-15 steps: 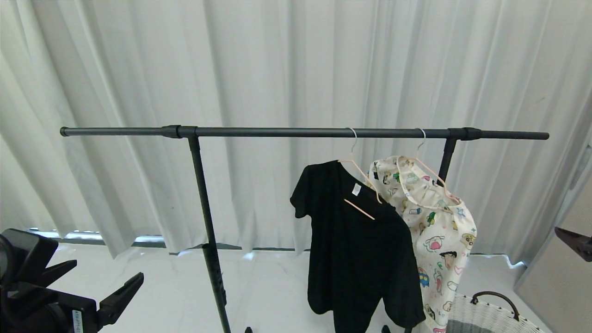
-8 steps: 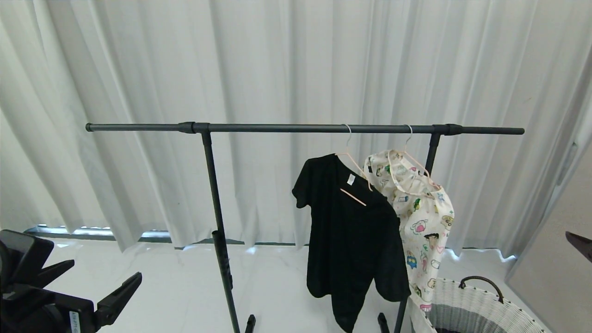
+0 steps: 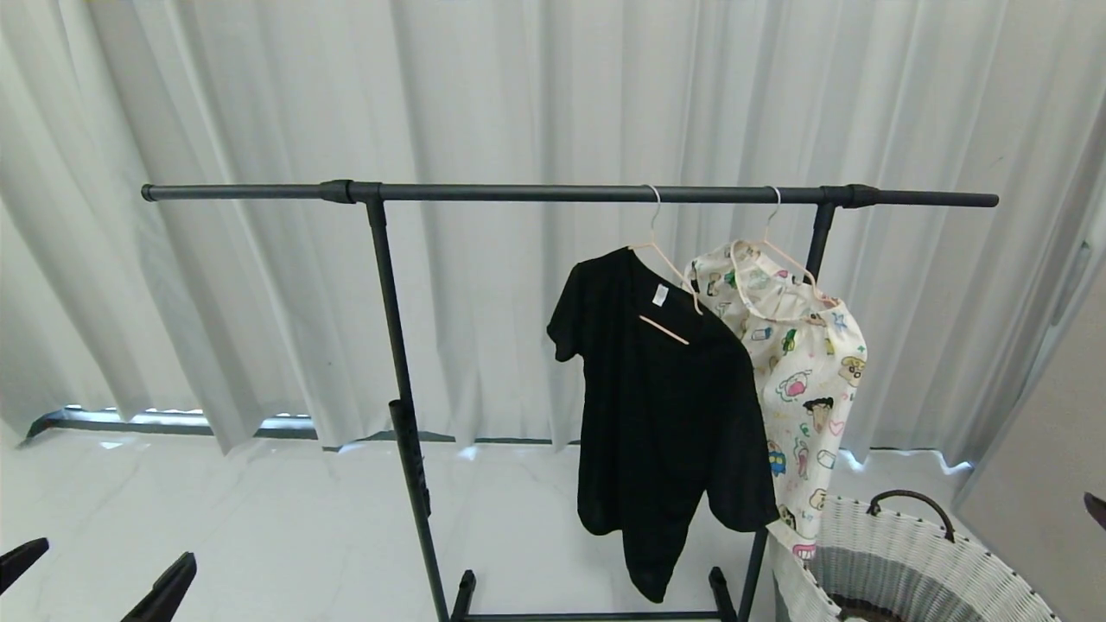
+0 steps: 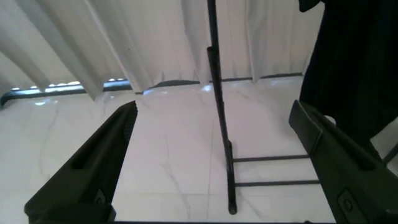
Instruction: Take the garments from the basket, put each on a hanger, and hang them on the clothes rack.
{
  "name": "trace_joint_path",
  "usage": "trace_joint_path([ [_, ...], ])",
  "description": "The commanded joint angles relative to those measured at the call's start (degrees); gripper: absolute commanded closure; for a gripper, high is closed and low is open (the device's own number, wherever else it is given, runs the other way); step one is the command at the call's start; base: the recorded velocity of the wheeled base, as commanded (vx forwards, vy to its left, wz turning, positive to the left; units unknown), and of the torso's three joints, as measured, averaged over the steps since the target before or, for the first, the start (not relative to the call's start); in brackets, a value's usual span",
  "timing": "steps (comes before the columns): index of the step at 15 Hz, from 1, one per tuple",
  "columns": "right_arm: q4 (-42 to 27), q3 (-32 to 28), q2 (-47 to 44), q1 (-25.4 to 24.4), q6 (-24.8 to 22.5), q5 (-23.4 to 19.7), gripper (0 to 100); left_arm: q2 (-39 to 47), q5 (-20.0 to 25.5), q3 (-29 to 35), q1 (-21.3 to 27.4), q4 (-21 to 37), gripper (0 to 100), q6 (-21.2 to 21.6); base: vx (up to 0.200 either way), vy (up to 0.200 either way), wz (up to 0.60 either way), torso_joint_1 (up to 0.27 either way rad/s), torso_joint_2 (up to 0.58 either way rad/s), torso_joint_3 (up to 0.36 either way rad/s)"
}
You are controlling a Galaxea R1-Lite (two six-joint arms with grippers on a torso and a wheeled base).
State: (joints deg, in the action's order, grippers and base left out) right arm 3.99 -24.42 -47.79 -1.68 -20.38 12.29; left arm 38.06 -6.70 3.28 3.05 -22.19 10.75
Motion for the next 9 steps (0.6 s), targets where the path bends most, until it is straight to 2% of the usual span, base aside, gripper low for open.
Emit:
trace_joint_path([
  [1, -0.03, 4.91, 8.15, 2.03, -0.01, -0.07, 0, -15.30, -2.79, -3.28, -0.50, 4.26, 0, 0.06, 0.000, 0.000, 0.00, -0.212, 0.50, 0.276],
  [3, -0.03, 7.72, 12.10, 2.03, 0.08, -0.07, 0, -24.08, -2.79, -3.28, -0.50, 11.82, 0, 0.59, 0.000, 0.000, 0.00, -0.217, 0.50, 0.278],
  [4, -0.03, 8.86, 13.69, 2.03, 0.08, -0.07, 0, -31.03, -3.31, -3.28, -0.59, 17.53, 0, 1.99, 0.000, 0.000, 0.00, -0.212, 0.48, 0.271],
  [5, -0.03, 9.74, 15.00, 2.03, 0.17, -0.07, 0, -34.72, -4.11, -2.75, -0.76, 20.87, 0, 3.22, 0.000, 0.000, 0.00, -0.203, 0.49, 0.281],
  [9, -0.03, 12.64, 19.40, 2.47, 0.70, -0.07, 0, -37.44, -3.93, -2.66, -2.17, 20.87, 0, 2.52, 0.000, 0.000, 0.00, -0.191, 0.48, 0.288],
])
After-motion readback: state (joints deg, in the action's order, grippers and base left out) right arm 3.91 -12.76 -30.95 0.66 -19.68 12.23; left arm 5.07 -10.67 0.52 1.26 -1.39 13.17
